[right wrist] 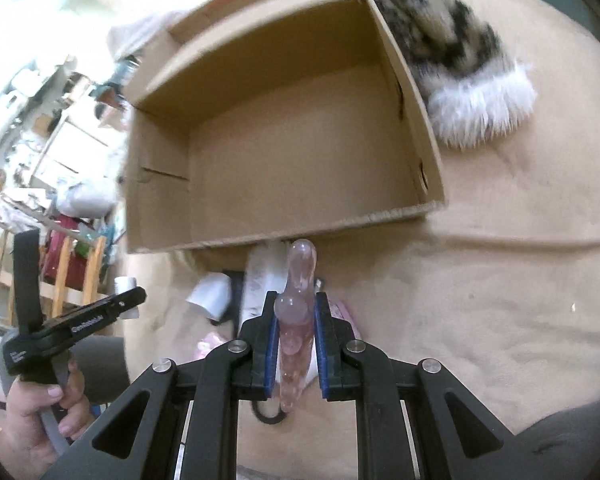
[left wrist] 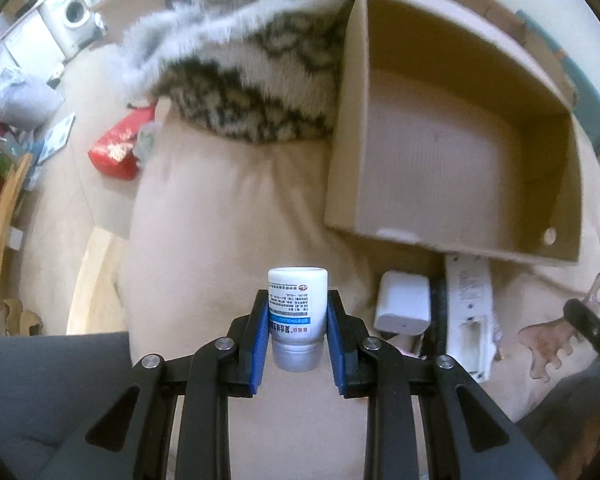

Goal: Organize rigid objects
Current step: 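Carry both items into the box and open both tools to release them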

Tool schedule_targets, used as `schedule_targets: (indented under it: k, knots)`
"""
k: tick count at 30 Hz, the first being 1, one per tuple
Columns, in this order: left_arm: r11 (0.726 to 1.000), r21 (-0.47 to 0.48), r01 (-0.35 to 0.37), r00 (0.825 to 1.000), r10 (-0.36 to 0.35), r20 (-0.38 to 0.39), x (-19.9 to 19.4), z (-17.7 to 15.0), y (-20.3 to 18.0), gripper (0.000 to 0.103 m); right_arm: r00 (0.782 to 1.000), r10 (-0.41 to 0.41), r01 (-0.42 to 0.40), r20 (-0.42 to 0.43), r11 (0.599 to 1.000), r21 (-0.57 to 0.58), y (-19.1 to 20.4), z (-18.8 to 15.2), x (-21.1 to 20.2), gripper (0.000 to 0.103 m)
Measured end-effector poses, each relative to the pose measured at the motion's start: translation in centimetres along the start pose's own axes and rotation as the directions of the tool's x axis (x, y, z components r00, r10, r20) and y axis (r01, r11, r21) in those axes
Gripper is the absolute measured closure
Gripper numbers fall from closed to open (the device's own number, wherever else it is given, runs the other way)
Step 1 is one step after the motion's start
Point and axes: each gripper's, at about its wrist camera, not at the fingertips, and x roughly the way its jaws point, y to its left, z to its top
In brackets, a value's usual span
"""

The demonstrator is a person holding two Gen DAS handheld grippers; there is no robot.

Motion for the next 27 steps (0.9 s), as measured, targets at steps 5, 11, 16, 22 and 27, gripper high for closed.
schedule_targets:
  k: [5,11,16,22,27]
  knots:
    - [1.000,0.002,0.001,0.997,-0.001,0.078,-3.0,1.9,-0.4,0.079,0.997,0.032,-0.029,0.065,0.998,-0.051,1.7,0.9,-3.4,0.087]
    - [0.999,0.046,0.001,0.991,-0.007,0.133,-5.0,5.5,-3.1,0.079,0.992,0.051,-0.039,0.120,0.994,-0.100,4.8,3.9,-3.3,0.087]
    - [0.996,0.093,-0.012,0.989,-0.002,0.148,-4.2,7.4,-5.6,0.079,0.990,0.046,-0.030,0.134,0.993,-0.116,5.5,6.8,-1.8,0.087]
    - [0.992,0.126,-0.023,0.992,0.007,0.126,-1.2,8.9,-7.5,0.079,0.995,0.027,-0.017,0.095,0.994,-0.105,4.5,8.6,1.7,0.087]
    - [0.987,0.157,-0.026,0.996,0.012,0.090,2.0,9.0,-9.0,0.079,0.999,0.008,-0.004,0.049,0.996,-0.090,3.5,8.9,4.7,0.087]
